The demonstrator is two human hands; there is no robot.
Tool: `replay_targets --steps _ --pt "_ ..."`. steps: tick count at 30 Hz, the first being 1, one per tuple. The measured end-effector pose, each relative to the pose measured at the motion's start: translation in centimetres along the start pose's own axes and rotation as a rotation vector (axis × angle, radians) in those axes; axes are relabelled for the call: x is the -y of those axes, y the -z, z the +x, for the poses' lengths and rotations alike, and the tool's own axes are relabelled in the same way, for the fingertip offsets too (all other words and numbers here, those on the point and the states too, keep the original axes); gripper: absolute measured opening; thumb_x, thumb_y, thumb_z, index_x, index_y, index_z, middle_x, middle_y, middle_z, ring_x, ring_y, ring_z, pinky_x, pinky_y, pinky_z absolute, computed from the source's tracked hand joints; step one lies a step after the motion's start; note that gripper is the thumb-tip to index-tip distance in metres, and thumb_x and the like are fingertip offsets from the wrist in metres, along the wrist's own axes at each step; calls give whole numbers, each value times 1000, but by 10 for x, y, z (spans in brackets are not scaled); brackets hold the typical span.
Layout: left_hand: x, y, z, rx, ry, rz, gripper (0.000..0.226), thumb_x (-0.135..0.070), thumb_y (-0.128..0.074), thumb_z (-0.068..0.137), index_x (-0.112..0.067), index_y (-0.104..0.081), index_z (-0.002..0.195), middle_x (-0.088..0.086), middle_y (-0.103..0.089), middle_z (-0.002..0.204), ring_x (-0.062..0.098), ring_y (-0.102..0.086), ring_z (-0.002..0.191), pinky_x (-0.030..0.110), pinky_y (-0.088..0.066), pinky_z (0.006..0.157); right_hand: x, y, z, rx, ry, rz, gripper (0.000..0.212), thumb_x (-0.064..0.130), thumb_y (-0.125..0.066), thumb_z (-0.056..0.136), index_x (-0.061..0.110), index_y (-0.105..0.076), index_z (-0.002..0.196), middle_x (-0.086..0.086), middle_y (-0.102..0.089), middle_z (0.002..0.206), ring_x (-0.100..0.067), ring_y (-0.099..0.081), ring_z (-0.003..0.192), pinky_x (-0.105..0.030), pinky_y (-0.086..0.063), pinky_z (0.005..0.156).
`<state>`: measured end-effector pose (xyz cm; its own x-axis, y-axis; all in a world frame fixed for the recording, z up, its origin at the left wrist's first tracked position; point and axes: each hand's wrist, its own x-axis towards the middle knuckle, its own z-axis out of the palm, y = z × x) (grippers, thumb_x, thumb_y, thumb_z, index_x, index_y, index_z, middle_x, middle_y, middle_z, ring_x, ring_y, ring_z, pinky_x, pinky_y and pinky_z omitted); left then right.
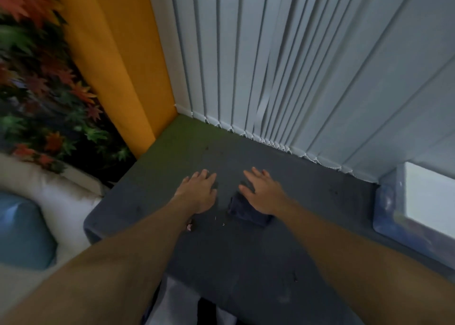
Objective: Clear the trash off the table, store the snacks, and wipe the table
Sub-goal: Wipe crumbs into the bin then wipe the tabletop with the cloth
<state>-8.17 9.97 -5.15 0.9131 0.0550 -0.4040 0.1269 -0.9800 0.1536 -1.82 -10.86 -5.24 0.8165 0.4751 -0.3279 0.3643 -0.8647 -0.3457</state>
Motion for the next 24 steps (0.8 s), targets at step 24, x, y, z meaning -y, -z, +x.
replay_targets --steps 24 --pt "82 -54 -191 -224 538 -292 62 -42 -33 102 -24 -13 158 6 -13 165 28 -13 151 44 -15 122 146 -64 -34 149 480 -143 66 62 -30 99 30 -21 157 4 -12 166 -25 -9 152 -53 -10 120"
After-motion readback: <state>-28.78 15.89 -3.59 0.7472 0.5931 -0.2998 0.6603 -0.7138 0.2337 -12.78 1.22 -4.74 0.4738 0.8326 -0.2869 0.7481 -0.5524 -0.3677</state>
